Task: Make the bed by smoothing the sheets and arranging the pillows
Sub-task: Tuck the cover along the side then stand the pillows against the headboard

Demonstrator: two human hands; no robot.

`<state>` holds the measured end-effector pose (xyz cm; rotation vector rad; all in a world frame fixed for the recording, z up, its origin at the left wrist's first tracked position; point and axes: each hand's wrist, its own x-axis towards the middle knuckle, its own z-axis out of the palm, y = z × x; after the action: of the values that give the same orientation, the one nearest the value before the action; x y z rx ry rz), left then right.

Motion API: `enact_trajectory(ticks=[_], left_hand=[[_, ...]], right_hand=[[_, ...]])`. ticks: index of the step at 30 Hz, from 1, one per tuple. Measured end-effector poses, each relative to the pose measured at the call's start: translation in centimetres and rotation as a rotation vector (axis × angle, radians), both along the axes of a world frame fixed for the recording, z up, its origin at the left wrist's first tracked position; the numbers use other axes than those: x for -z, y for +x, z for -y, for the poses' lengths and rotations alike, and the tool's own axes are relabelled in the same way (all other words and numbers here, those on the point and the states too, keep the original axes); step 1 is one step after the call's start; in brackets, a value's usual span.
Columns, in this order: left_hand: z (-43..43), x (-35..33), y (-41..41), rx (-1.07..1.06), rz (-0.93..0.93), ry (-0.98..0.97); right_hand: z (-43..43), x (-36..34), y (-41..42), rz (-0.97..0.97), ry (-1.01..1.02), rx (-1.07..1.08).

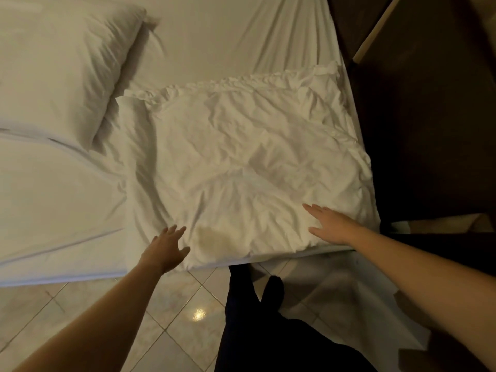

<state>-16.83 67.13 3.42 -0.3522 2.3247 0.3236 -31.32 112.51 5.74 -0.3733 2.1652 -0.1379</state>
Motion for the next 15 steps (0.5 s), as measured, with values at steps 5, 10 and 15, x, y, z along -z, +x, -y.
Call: enact_trajectory(ticks=[5,10,15], left_hand=[[-0.5,-1.5,-4.2,-0.163,-0.214,-0.013],[2.4,0.0,-10.4,-0.141,-0.301,0.025],[6.5,3.7,-17.2,-0.075,-0.319,0.013]], right_hand=[[1.9,-1.6,-4.1,-0.184,-0.006,0.044],[4.8,-1.4,-10.8,-0.272,-0.049,0.077],[6.3,-0.2,-17.8,-0.367,0.025,0.068]])
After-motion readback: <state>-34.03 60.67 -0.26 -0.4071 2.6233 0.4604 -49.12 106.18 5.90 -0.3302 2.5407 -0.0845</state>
